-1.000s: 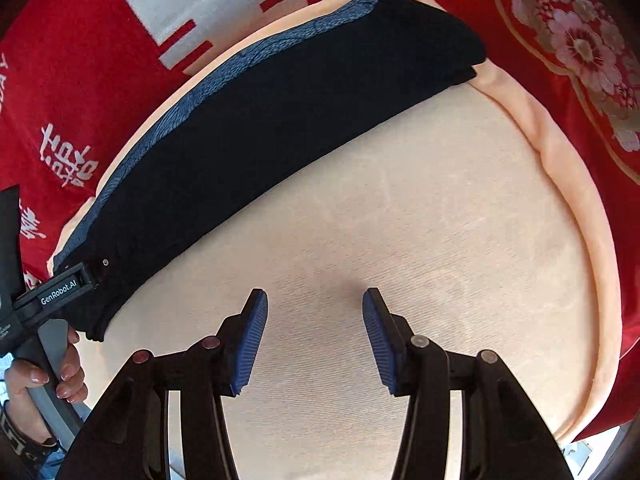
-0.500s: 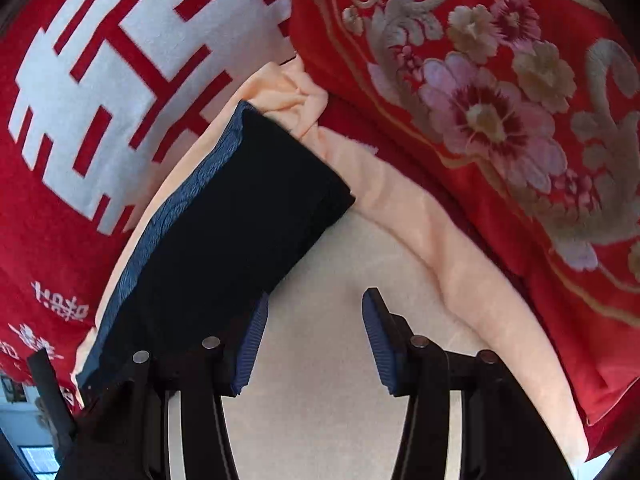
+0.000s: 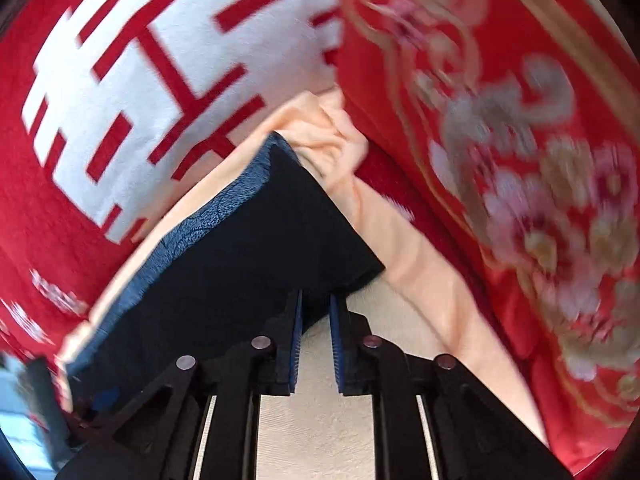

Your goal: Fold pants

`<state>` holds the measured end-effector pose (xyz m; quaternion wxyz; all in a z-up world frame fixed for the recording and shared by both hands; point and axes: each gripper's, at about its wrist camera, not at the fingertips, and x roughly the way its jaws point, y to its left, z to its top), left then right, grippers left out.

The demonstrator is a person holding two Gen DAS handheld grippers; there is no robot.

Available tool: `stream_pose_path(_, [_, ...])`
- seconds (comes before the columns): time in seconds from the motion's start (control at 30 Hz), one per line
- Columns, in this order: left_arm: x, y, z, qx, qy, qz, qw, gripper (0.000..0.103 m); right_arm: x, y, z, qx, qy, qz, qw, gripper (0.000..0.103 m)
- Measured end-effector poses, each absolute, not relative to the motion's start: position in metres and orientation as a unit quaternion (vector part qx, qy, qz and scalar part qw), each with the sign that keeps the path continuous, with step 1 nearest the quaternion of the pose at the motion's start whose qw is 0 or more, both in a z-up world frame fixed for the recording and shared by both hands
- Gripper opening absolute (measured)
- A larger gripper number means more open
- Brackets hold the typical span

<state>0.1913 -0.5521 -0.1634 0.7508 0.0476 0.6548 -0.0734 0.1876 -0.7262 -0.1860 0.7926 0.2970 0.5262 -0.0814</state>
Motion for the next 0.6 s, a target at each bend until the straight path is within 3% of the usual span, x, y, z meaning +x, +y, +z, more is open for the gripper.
stream_pose_path(0.2, [0.187, -0.536, -0.17, 0.049, 0.647, -0.074, 0.757, 0.103, 0.156, -0.722, -0.205, 0.4, 0.524, -0.03, 0.751, 0.032])
stream_pose_path(0.6, [0.177, -0.526, -0.168, 0.047, 0.643, -0.077, 0.76, 0.103, 0.146, -0.715, -0.237, 0.511, 0.45, -0.009, 0.733, 0.033])
